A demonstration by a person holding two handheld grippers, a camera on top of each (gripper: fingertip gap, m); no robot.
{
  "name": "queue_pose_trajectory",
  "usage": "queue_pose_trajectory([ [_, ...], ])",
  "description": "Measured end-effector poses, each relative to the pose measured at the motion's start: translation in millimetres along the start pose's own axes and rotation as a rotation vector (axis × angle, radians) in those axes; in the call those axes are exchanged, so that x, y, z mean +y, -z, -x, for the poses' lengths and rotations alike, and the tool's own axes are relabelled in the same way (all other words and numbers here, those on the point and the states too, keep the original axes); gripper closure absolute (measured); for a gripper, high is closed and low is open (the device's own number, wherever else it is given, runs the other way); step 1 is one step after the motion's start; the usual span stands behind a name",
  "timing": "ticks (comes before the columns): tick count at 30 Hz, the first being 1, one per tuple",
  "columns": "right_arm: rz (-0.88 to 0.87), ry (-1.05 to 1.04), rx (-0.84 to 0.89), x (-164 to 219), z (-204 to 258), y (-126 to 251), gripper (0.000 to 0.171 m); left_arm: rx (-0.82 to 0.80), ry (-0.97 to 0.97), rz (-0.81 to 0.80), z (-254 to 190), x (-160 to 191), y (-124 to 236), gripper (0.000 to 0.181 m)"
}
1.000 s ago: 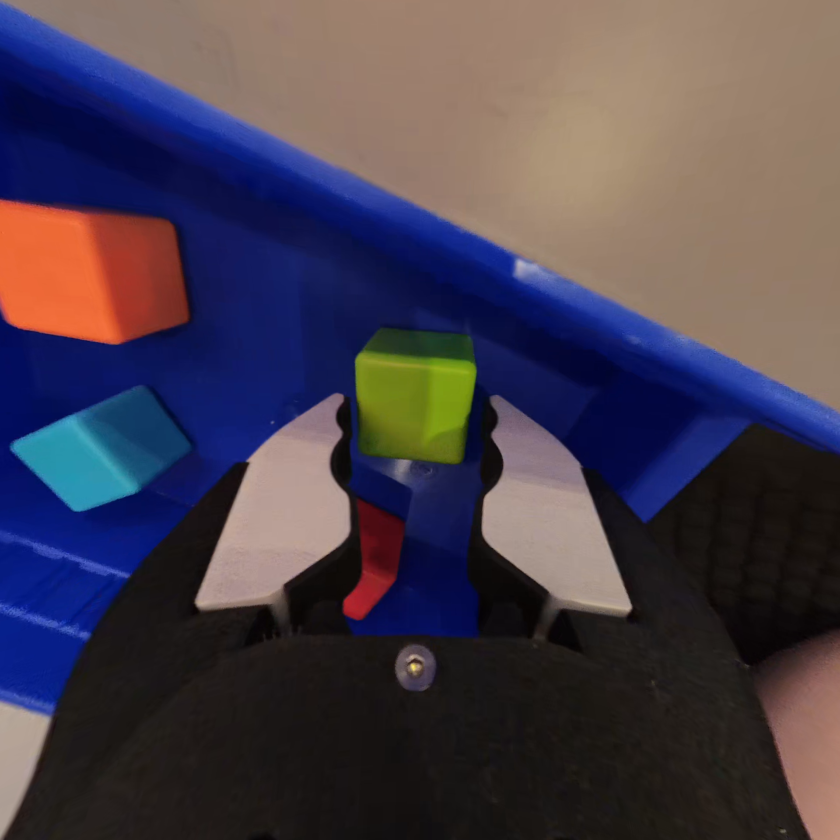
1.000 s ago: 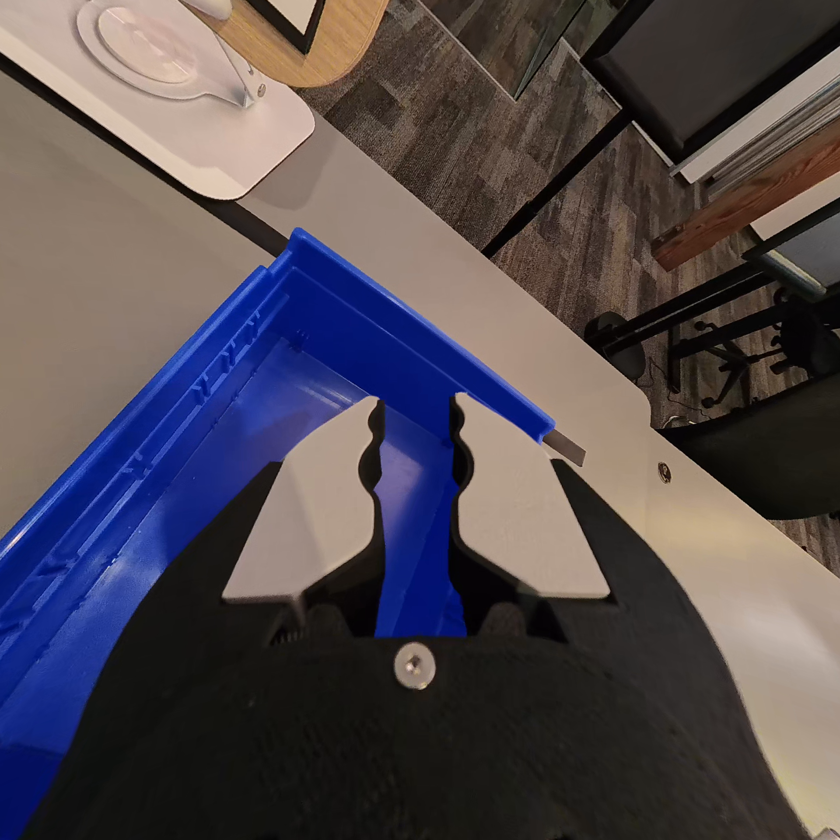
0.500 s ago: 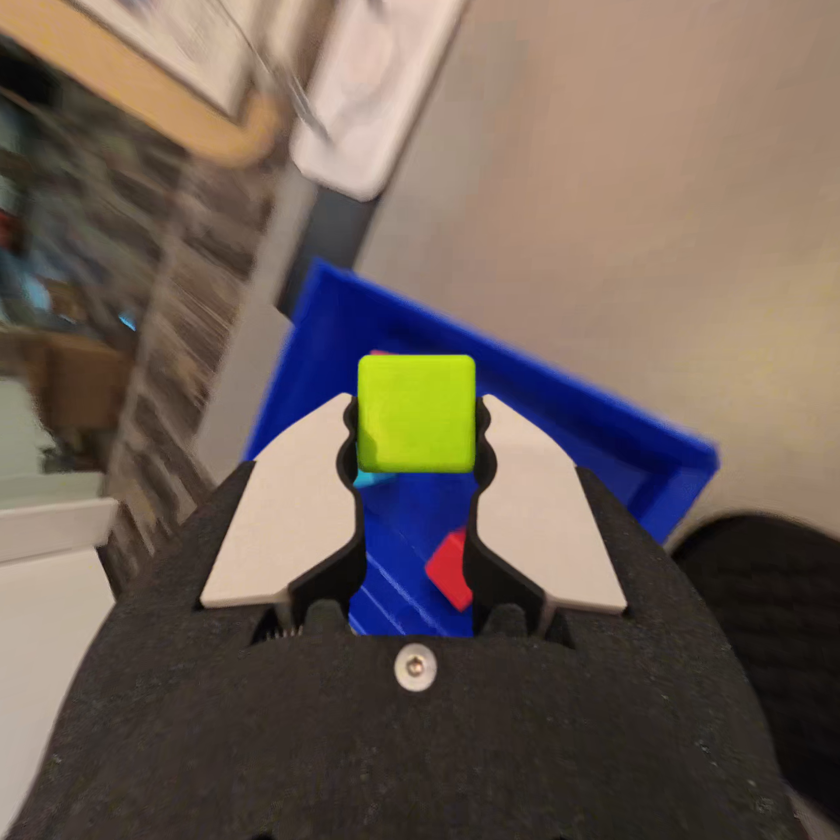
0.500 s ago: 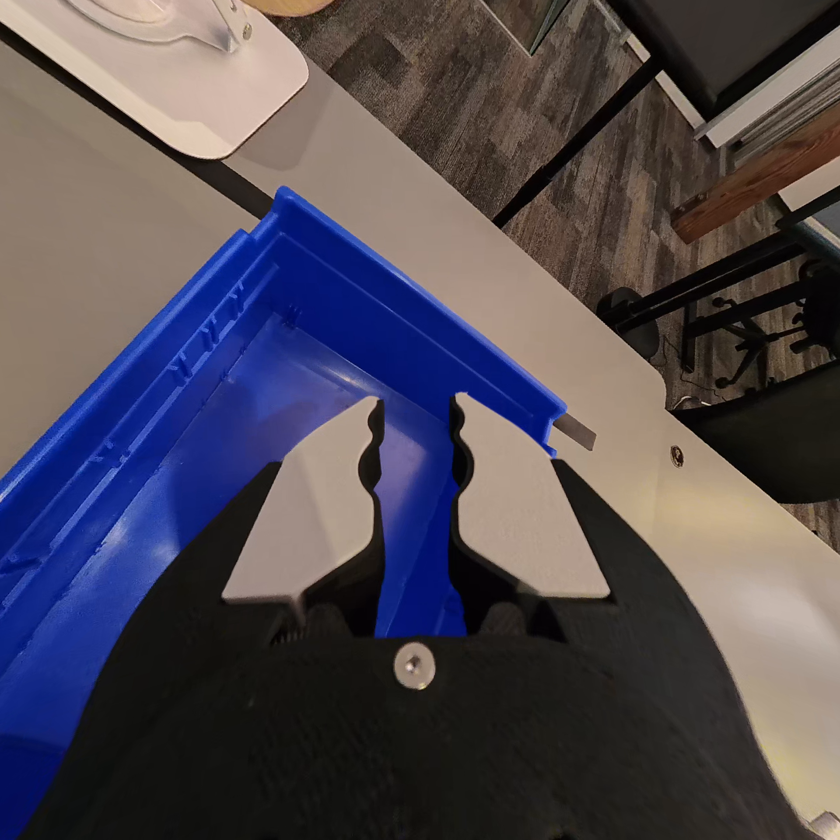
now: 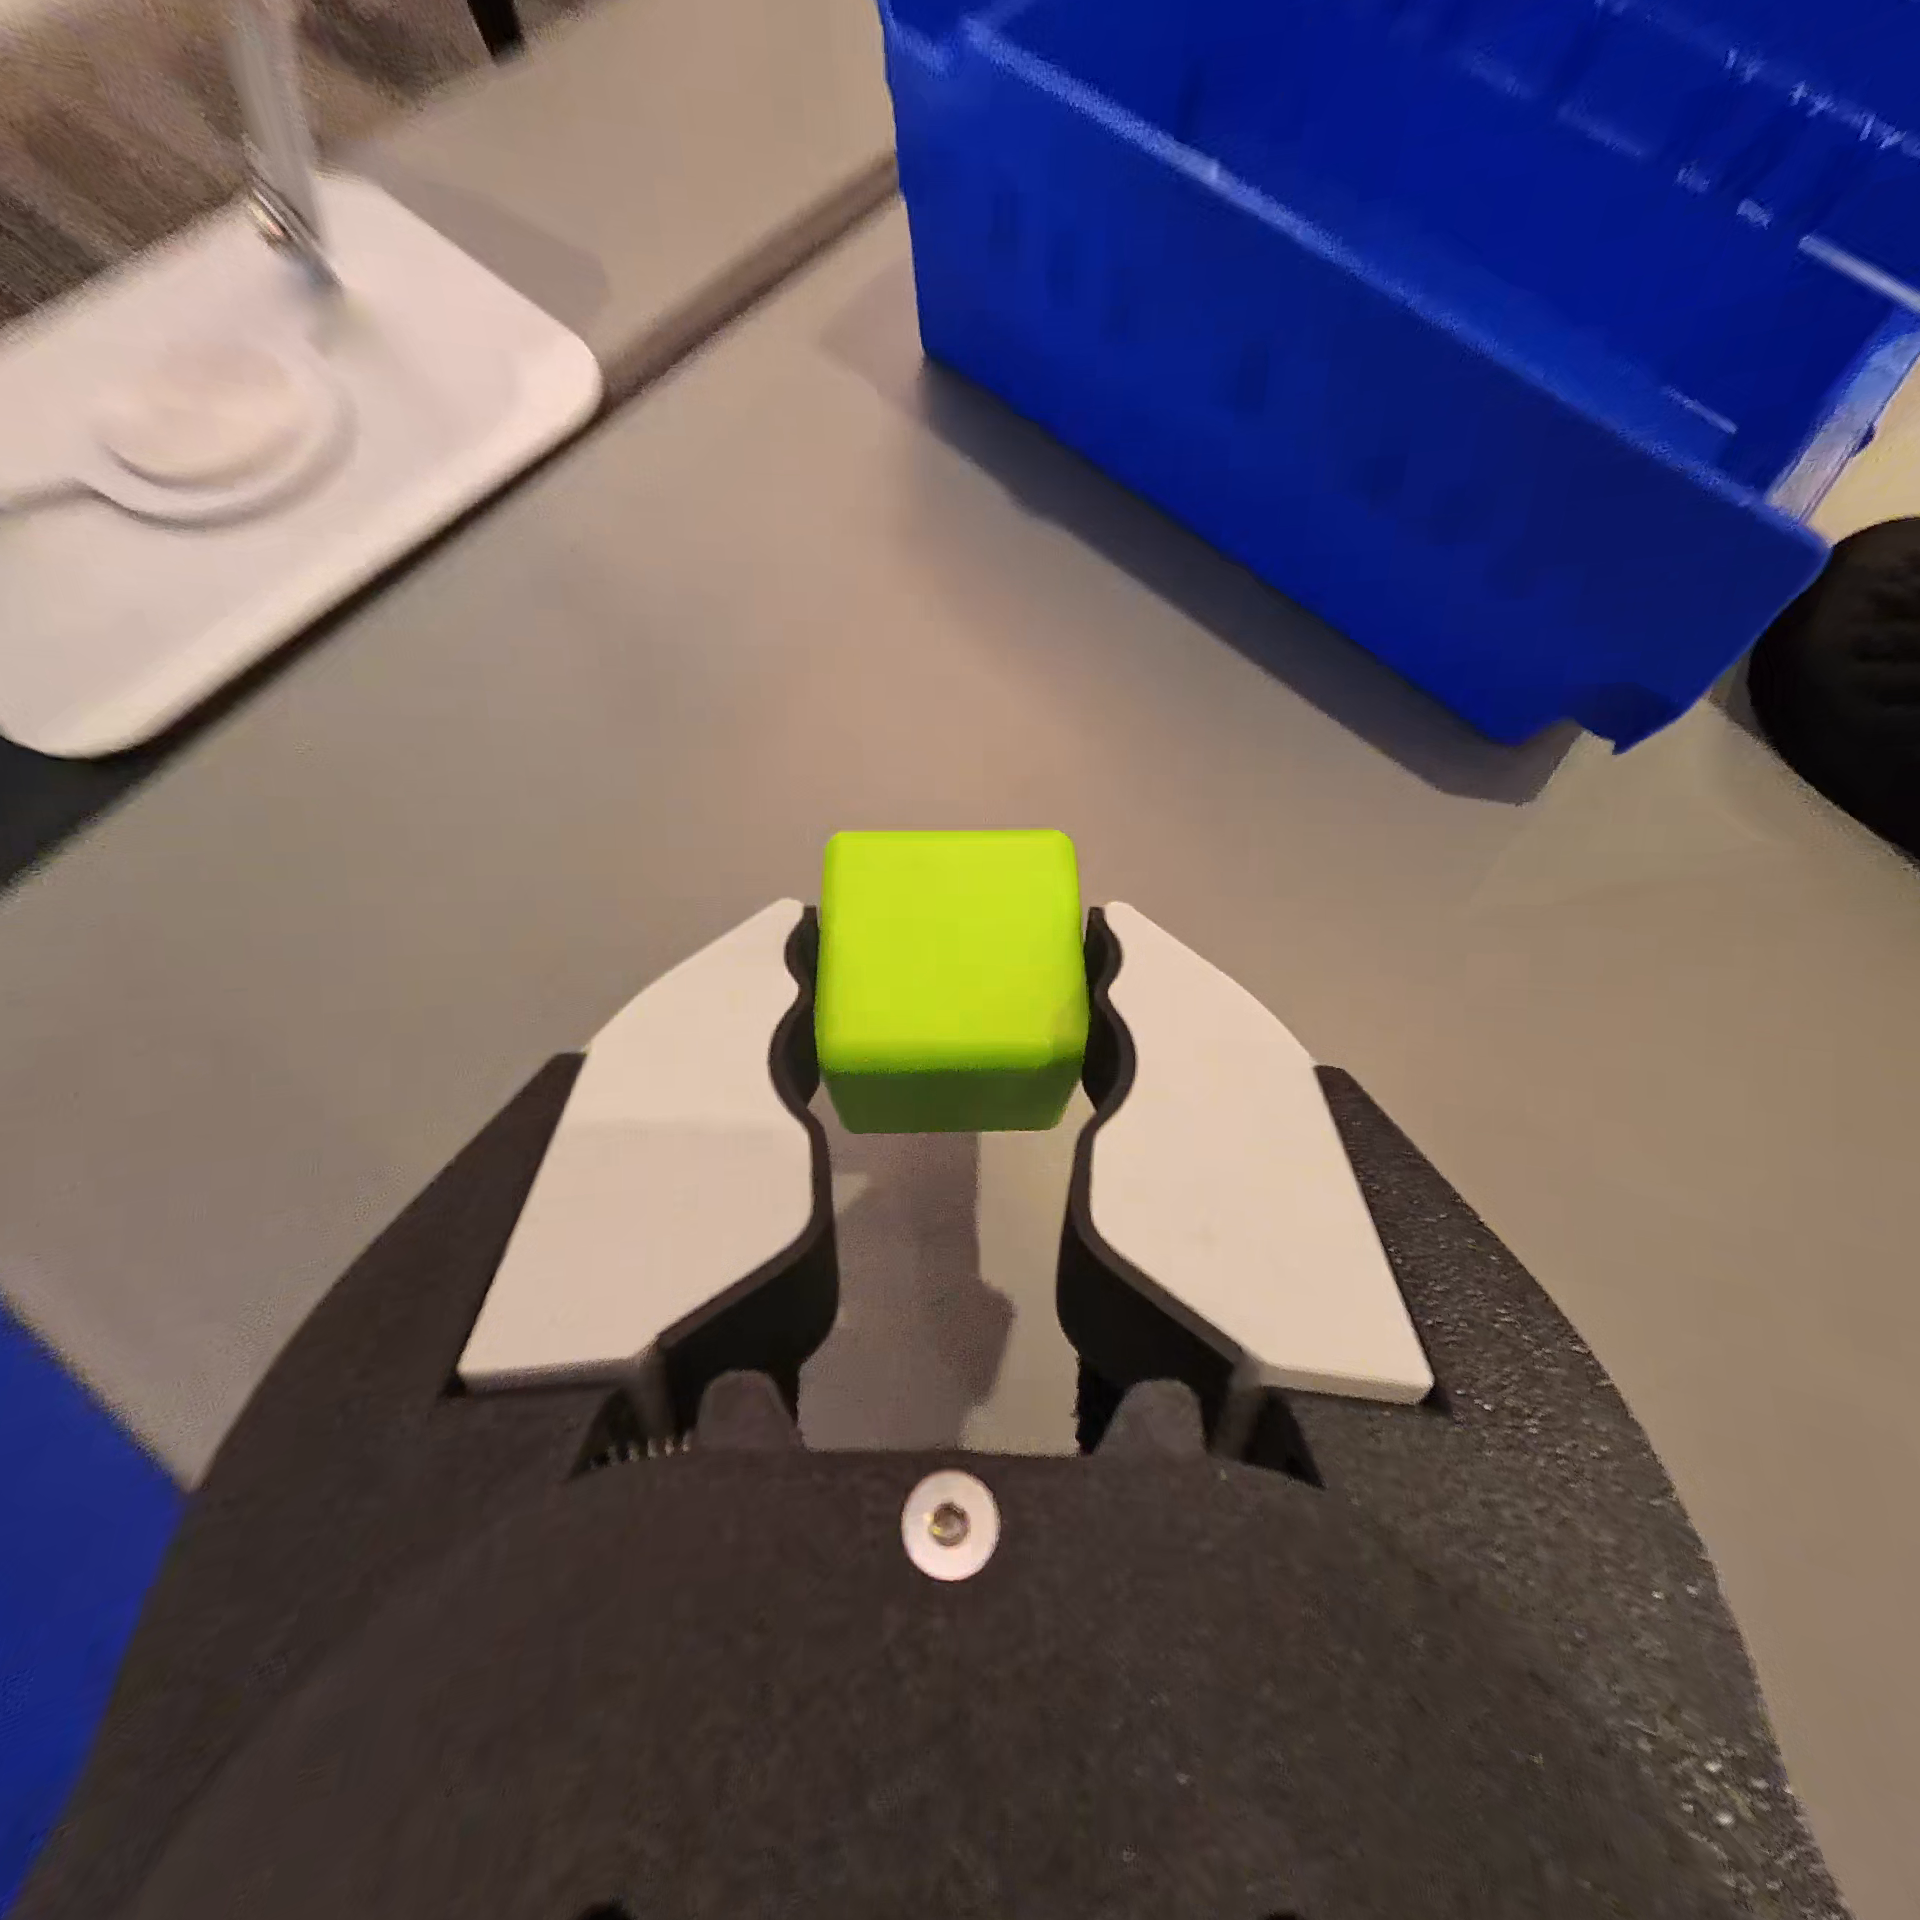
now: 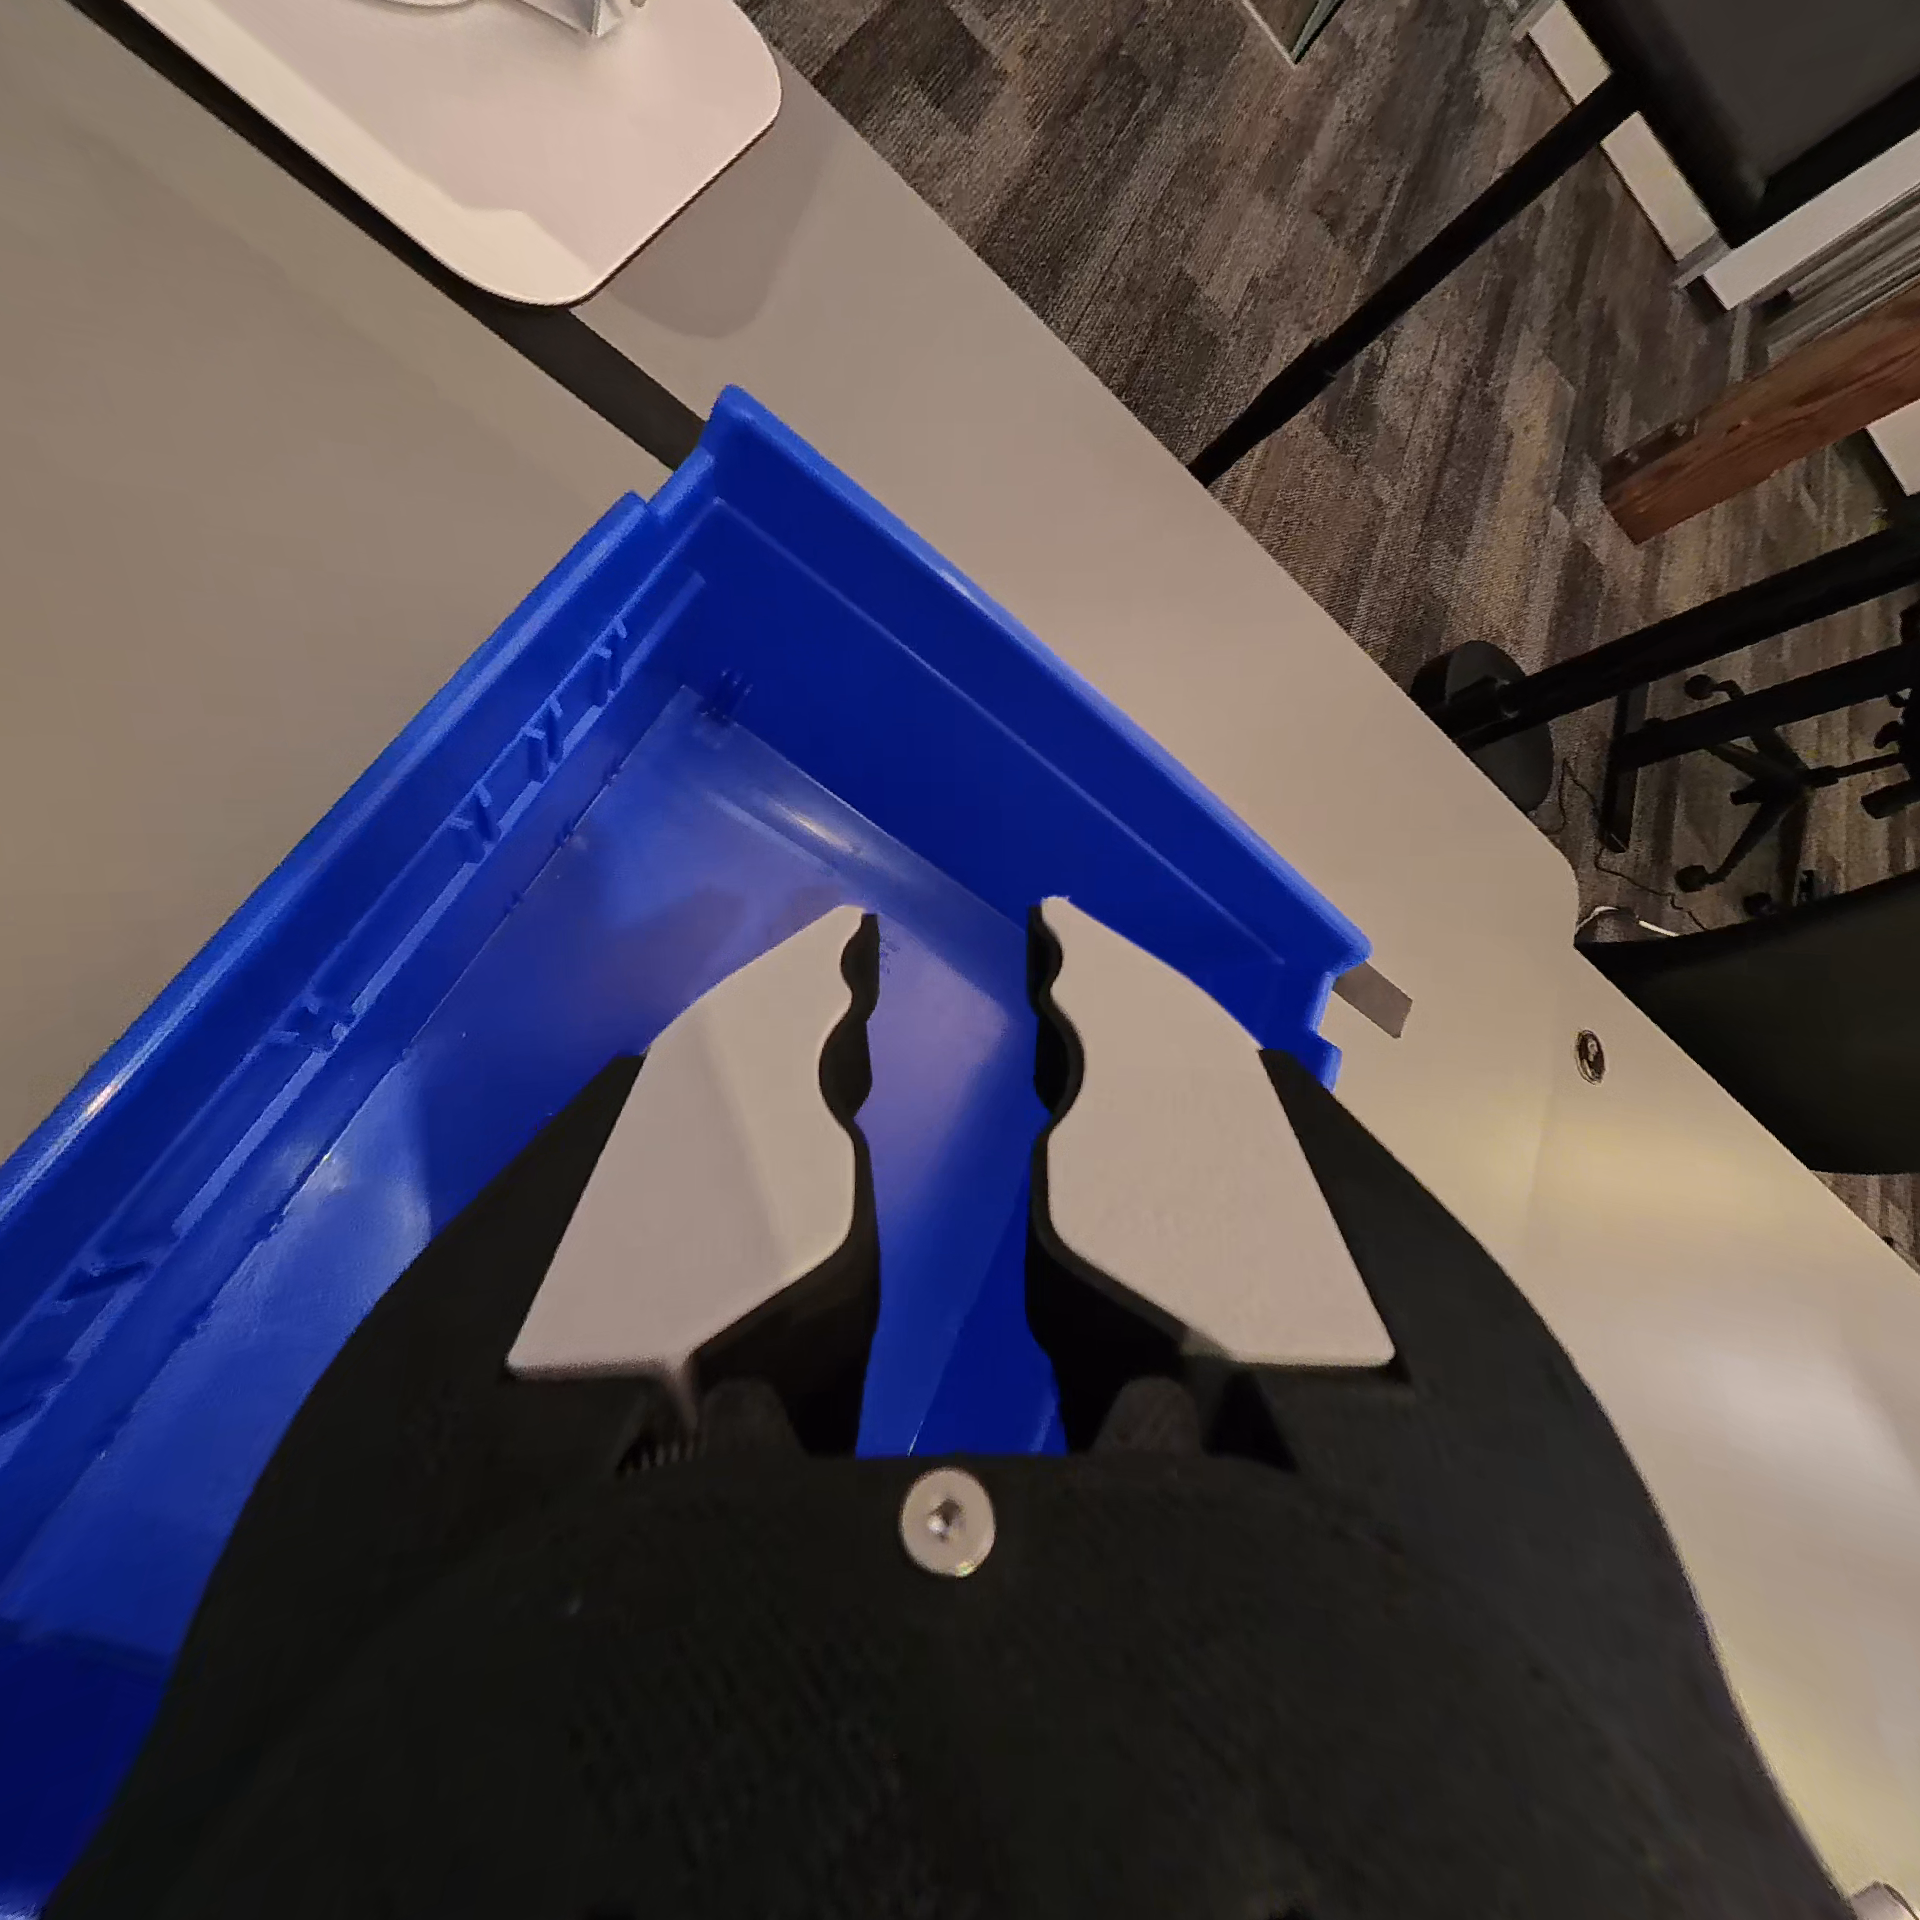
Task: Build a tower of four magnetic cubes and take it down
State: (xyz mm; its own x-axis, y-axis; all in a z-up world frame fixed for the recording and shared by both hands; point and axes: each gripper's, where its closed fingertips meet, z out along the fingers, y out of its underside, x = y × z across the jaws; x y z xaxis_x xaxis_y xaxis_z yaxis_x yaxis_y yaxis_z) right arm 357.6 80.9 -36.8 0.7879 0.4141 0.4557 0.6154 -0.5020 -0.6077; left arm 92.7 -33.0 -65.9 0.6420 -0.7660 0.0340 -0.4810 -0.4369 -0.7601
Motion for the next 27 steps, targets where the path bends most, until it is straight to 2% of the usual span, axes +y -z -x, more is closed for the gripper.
queue_pose_trajectory([
  [3,0.017,0.011,-0.006,2,3,-4,0.143,0.03,0.018,0.065,-5,16,-24,0.133],
  [8,0.03,0.023,-0.014,3,6,-8,0.142,-0.071,-0.096,0.106,6,26,-44,0.133],
  [18,0.044,0.03,-0.03,5,11,-10,0.142,0.083,-0.213,0.12,-19,40,-65,0.133],
  [23,0.064,0.036,-0.036,8,13,-13,0.142,0.073,-0.217,0.14,-16,46,-67,0.132],
  [25,0.061,0.031,-0.034,8,13,-13,0.142,0.08,-0.206,0.145,-17,45,-64,0.115],
  [27,0.056,0.024,-0.038,7,13,-13,0.142,0.072,-0.207,0.116,-16,34,-51,0.112],
])
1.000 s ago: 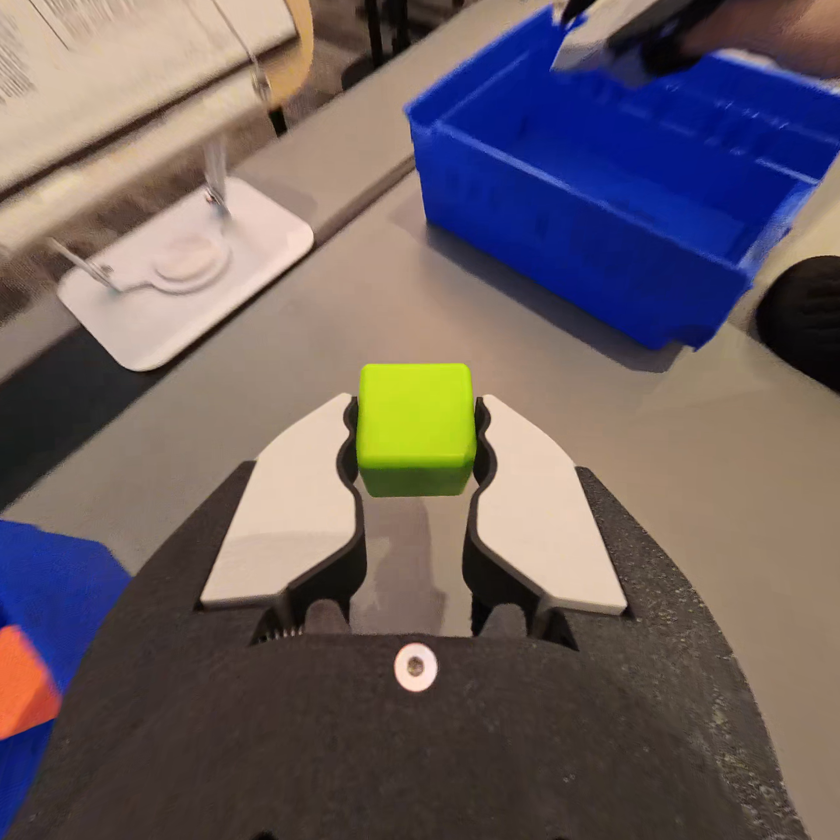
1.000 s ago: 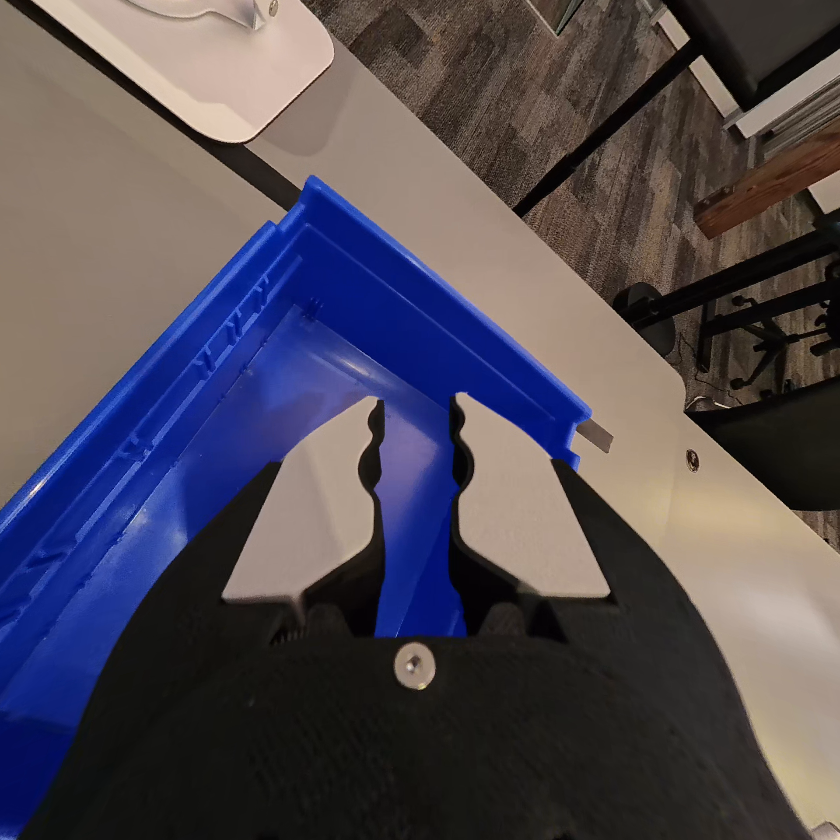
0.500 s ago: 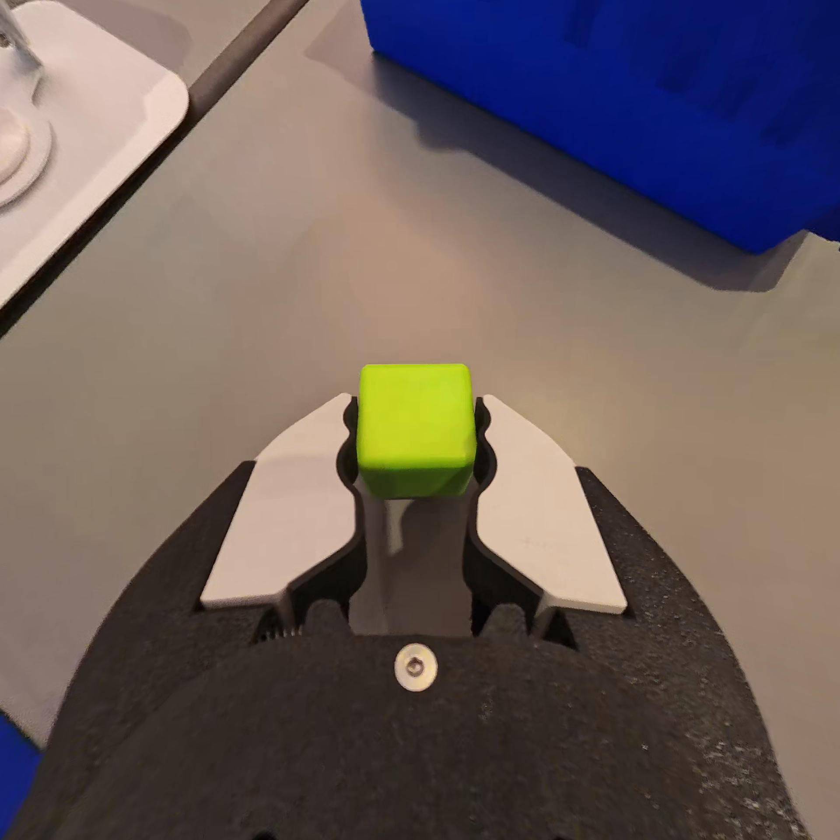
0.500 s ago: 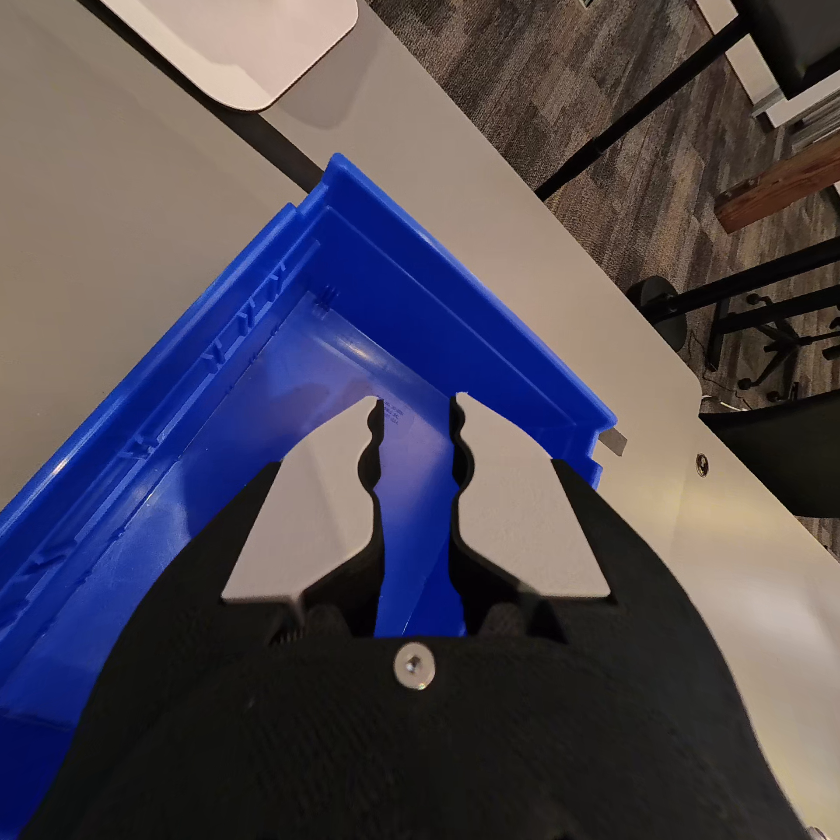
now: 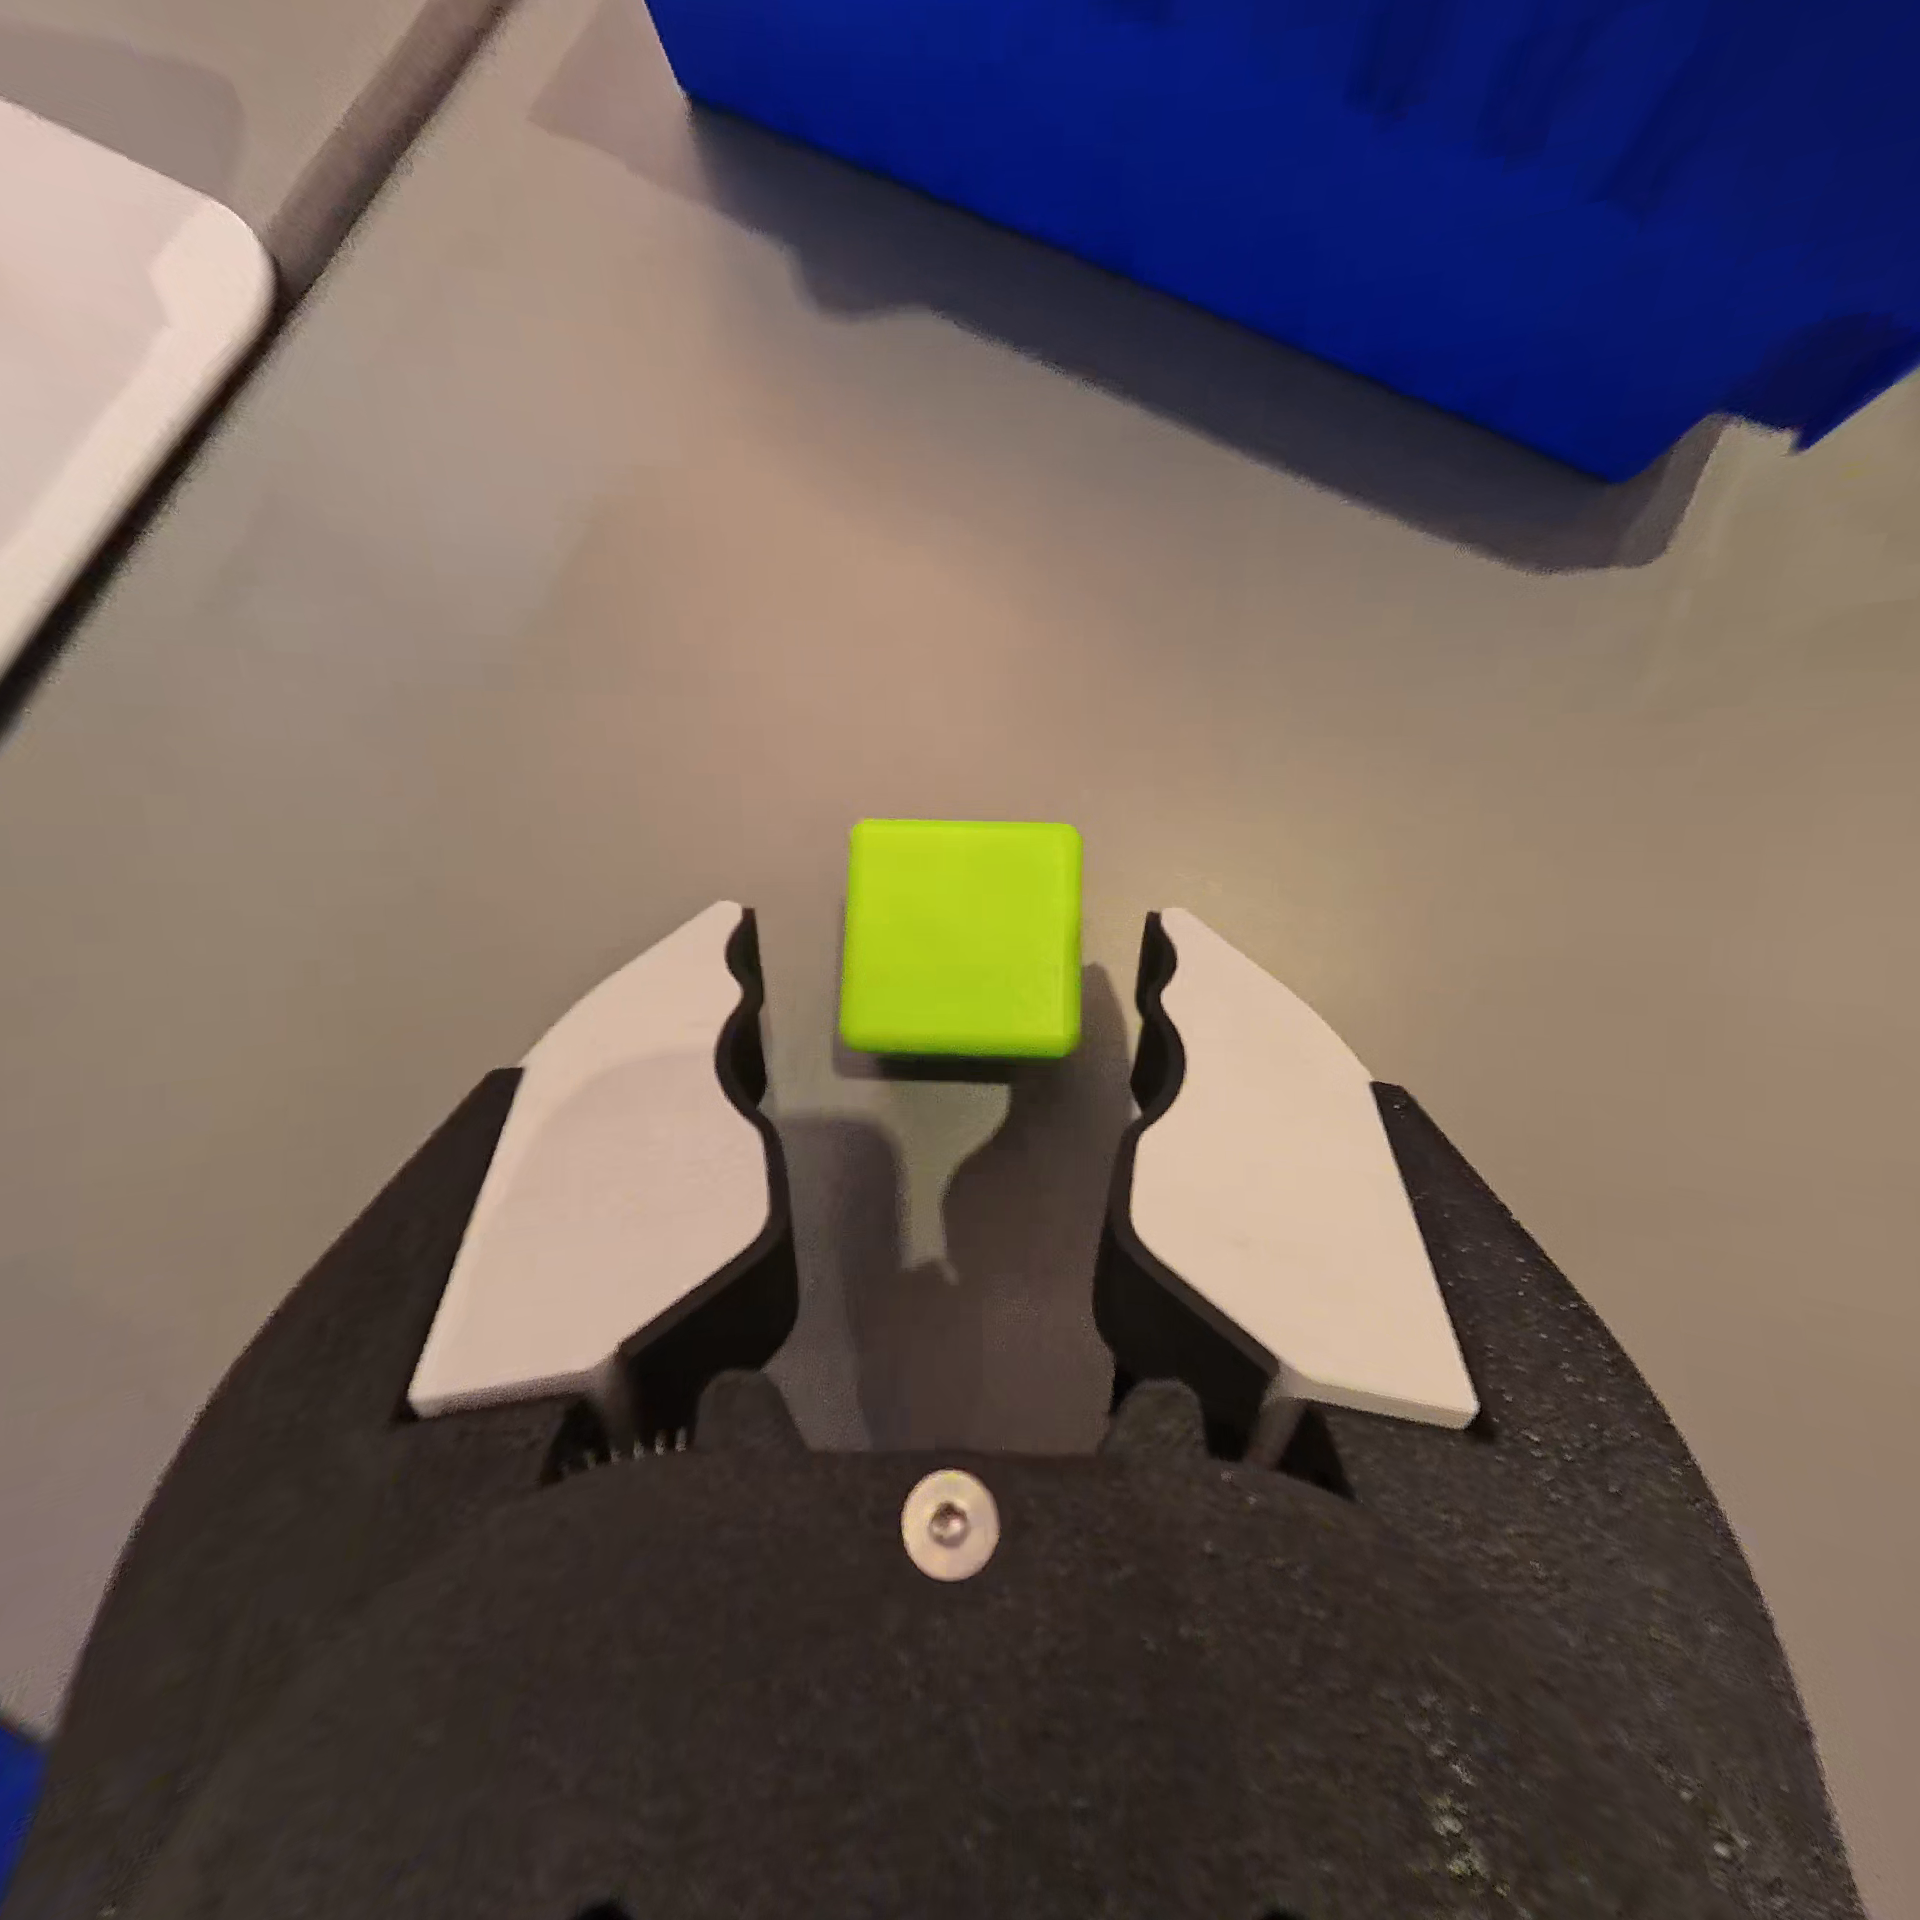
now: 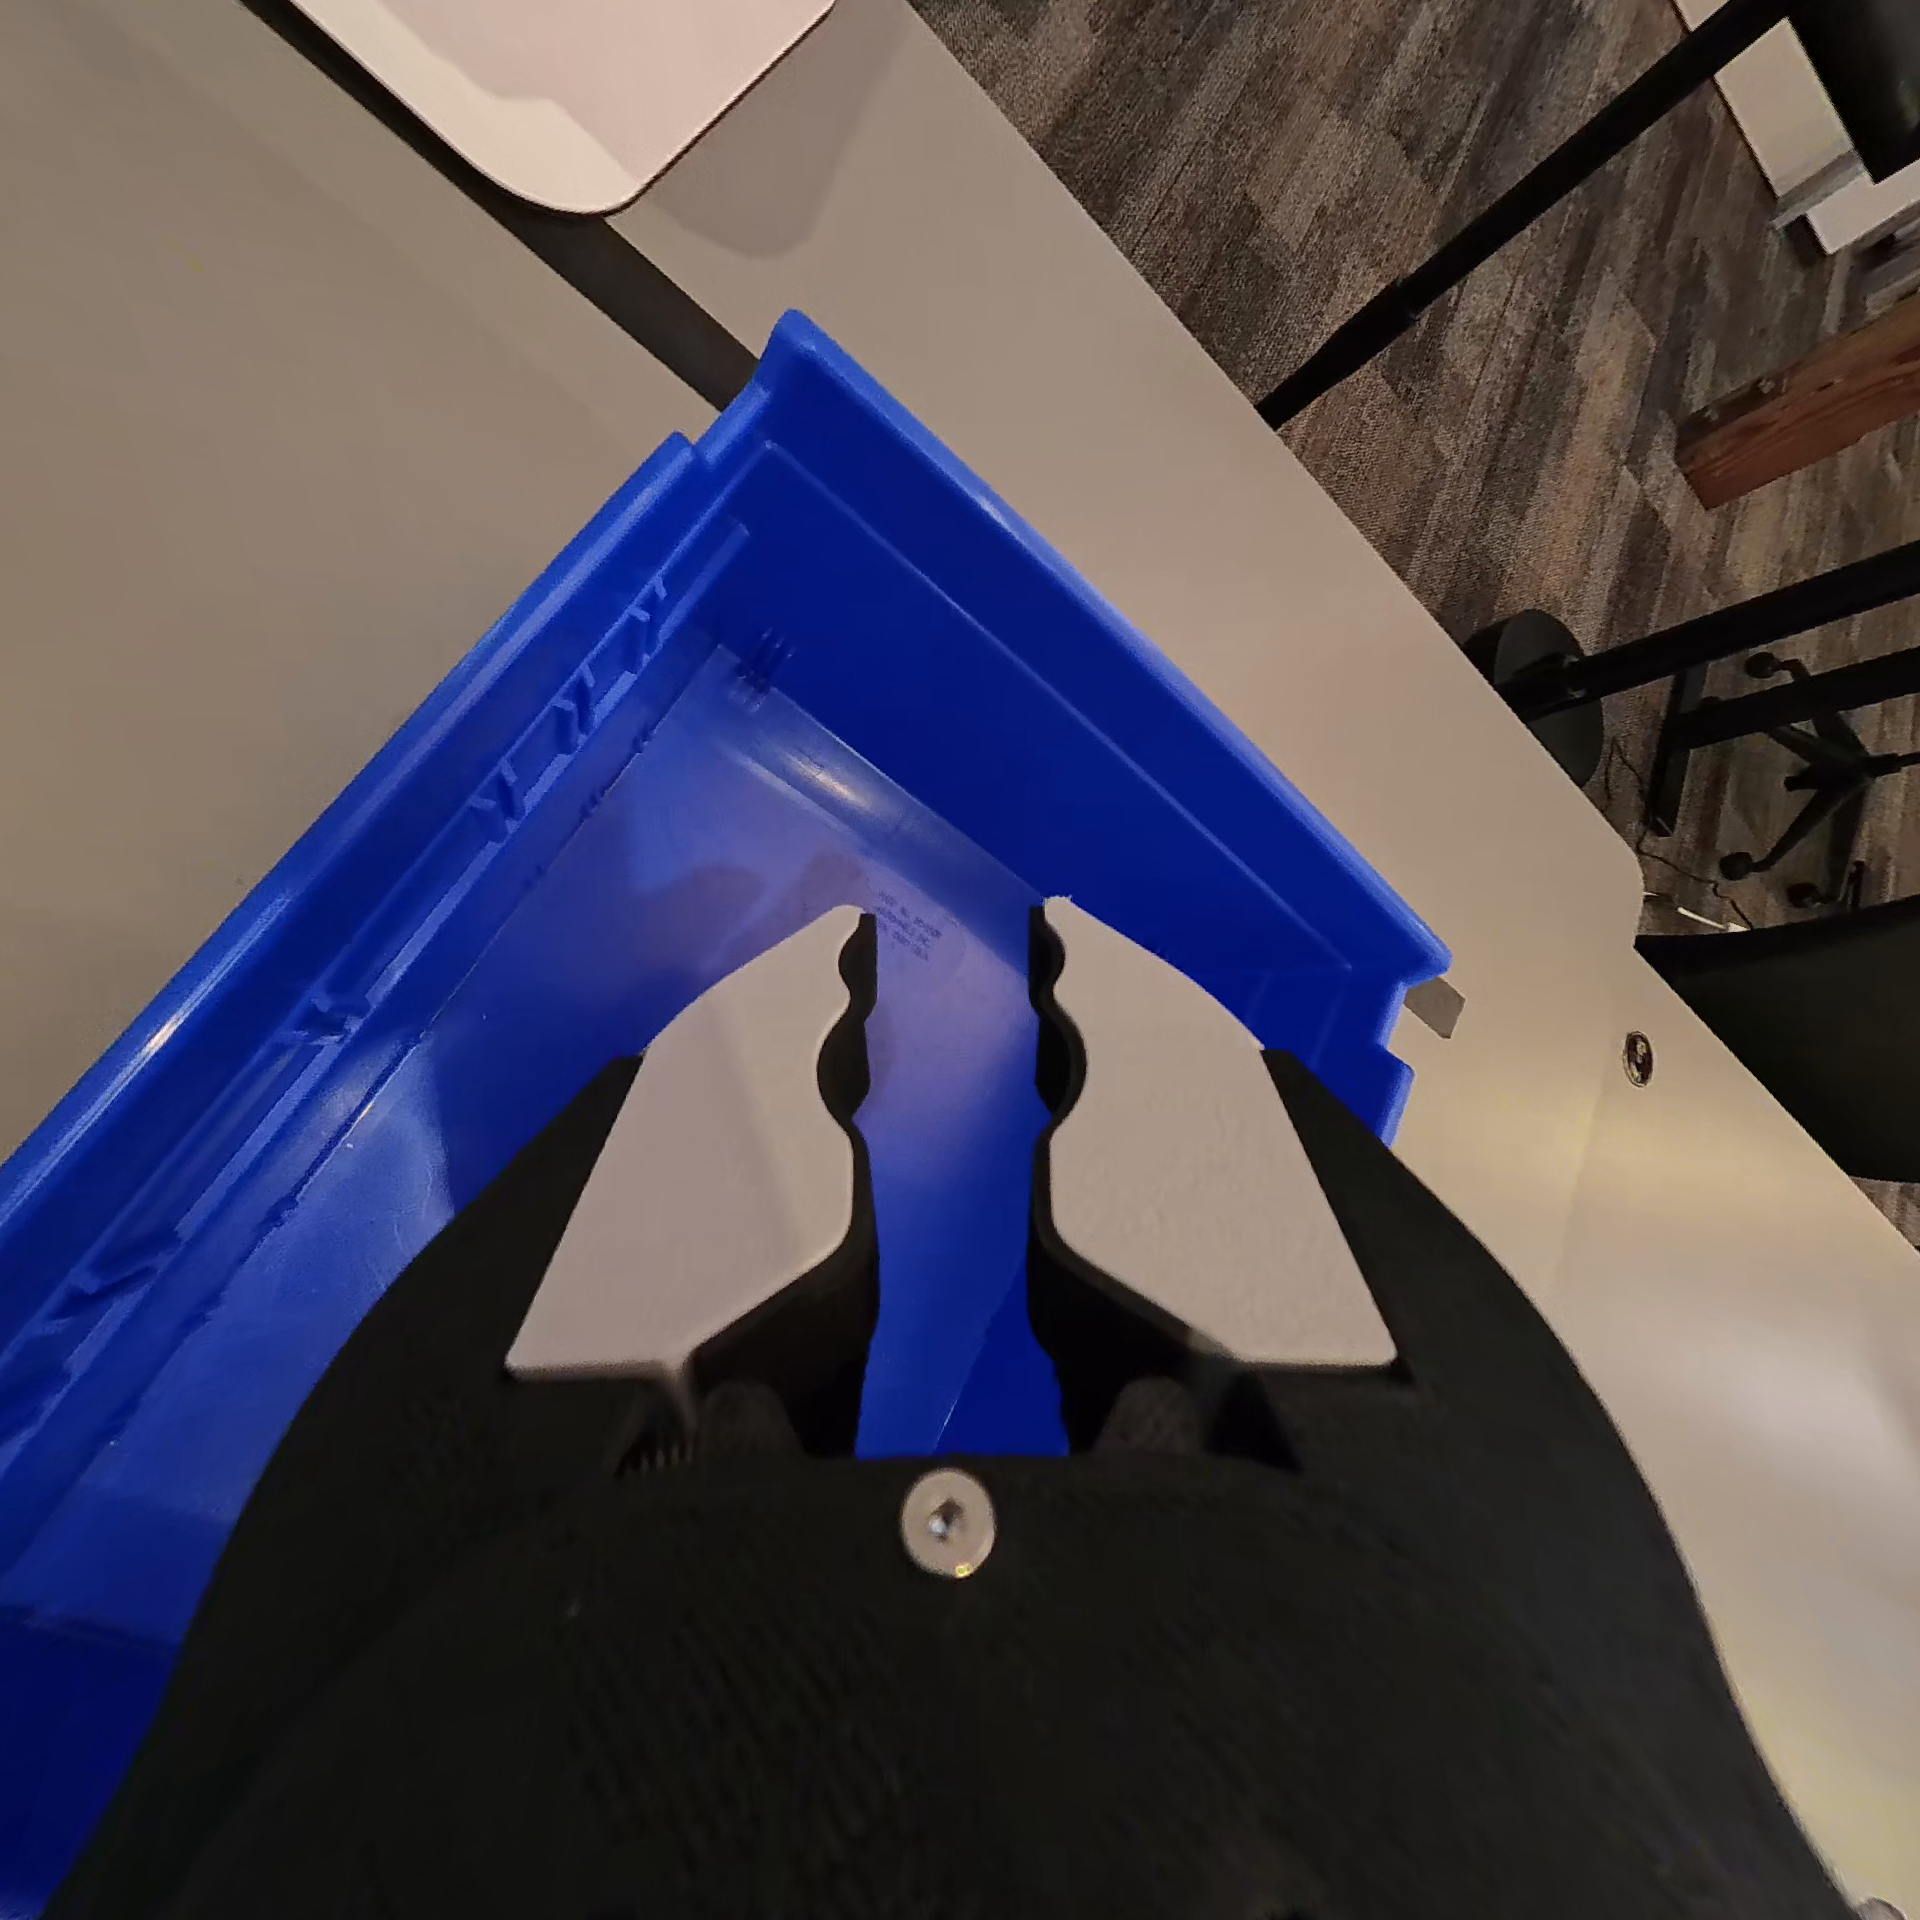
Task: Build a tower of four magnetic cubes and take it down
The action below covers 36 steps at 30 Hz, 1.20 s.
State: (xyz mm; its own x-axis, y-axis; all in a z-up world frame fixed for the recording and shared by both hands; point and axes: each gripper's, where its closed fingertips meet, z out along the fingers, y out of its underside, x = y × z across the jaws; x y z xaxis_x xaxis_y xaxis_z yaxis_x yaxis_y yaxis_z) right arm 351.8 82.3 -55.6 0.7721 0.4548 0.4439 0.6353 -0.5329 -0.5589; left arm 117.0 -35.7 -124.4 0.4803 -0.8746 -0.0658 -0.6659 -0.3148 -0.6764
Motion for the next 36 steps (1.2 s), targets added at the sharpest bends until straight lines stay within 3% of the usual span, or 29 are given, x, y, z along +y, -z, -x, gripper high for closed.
queue_pose_trajectory([
  [5,0.001,0.002,0.001,1,-2,1,0.141,-0.146,-0.042,-0.124,23,-40,107,0.121],
  [7,0.004,0.0,-0.002,2,-2,1,0.141,-0.264,-0.023,-0.098,45,-32,159,0.128],
  [10,0.011,-0.014,-0.002,4,-4,1,0.141,-0.475,0.089,0.017,84,12,225,0.128],
  [15,0.031,-0.025,-0.009,9,-6,-1,0.14,-0.603,0.498,0.355,111,124,282,0.145],
  [22,0.054,-0.041,-0.021,17,-8,-3,0.139,-0.482,0.665,0.519,126,188,270,0.142],
  [27,0.081,-0.047,-0.036,22,-6,-8,0.139,-0.471,0.771,0.743,128,235,259,0.121],
  [36,0.11,-0.039,-0.057,28,-2,-13,0.139,-0.419,0.845,0.791,140,260,238,0.12],
])
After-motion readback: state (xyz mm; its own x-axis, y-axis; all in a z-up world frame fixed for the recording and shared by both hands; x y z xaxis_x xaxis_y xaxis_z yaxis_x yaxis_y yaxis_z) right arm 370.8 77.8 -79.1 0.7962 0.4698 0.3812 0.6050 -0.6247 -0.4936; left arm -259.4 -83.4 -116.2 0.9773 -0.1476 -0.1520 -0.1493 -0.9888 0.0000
